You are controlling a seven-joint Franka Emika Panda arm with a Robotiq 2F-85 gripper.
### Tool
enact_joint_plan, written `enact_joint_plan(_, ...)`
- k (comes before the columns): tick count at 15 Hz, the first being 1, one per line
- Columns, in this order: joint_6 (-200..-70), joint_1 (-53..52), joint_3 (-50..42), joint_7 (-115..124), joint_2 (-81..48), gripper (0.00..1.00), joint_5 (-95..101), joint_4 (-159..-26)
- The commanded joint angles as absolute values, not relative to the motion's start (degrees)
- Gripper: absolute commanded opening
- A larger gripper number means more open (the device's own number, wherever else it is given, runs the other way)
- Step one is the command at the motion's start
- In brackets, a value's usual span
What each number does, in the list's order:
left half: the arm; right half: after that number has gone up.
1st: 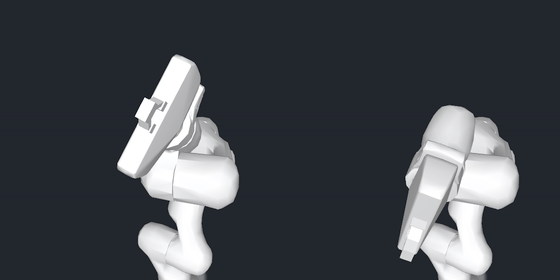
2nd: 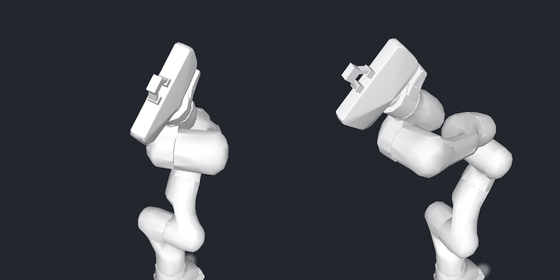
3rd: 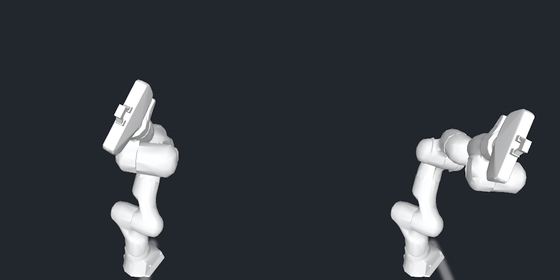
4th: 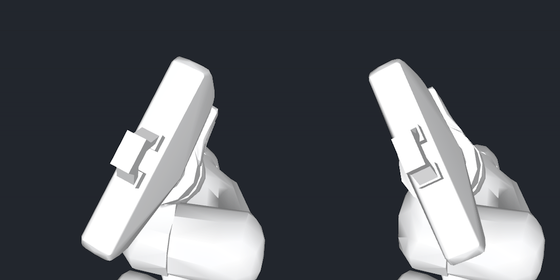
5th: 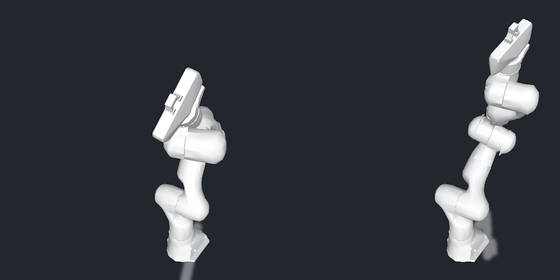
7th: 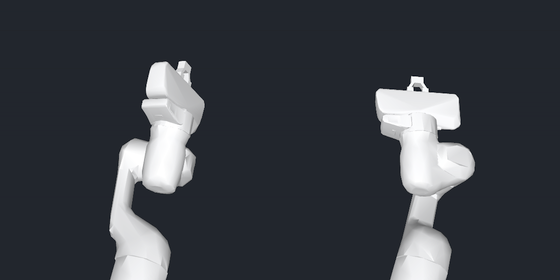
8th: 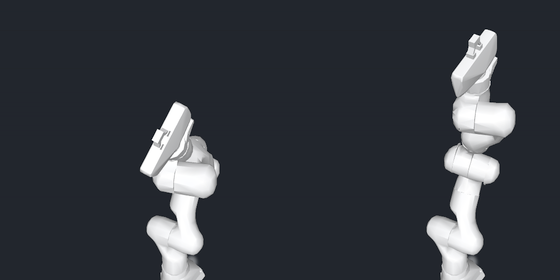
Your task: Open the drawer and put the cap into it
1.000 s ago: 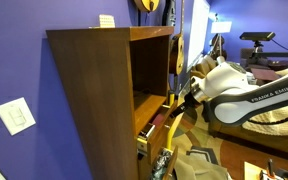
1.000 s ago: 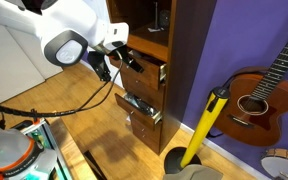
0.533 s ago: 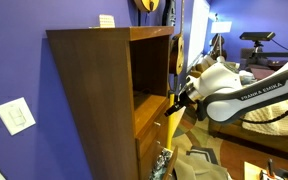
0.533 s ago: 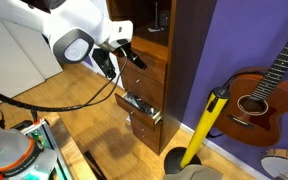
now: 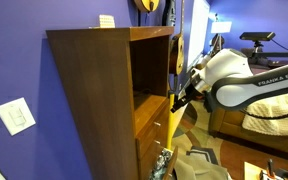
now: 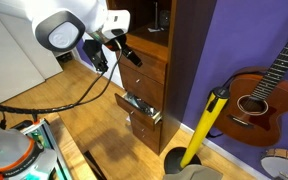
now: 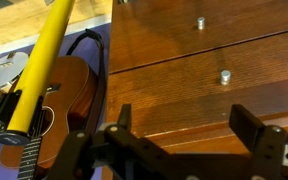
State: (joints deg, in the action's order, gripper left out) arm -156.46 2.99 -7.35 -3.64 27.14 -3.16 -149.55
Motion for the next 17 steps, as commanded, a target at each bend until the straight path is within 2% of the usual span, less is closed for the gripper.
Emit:
enact_joint_plan(1,-147.65,4.57,-7.62,-6.0,35.82,1.0,-1.28,-150.15)
enact_joint_plan(10,-125.32,5.99,-7.35,-6.03,45.08,1.0,0.29,-141.73)
enact_joint_plan(13,-121.76,6.34,-6.95,-5.53,46.04,1.0,1.06,-139.67)
enact_joint_plan(17,-123.3,5.6,-7.46,-5.87,45.62,1.0,0.43,-139.56)
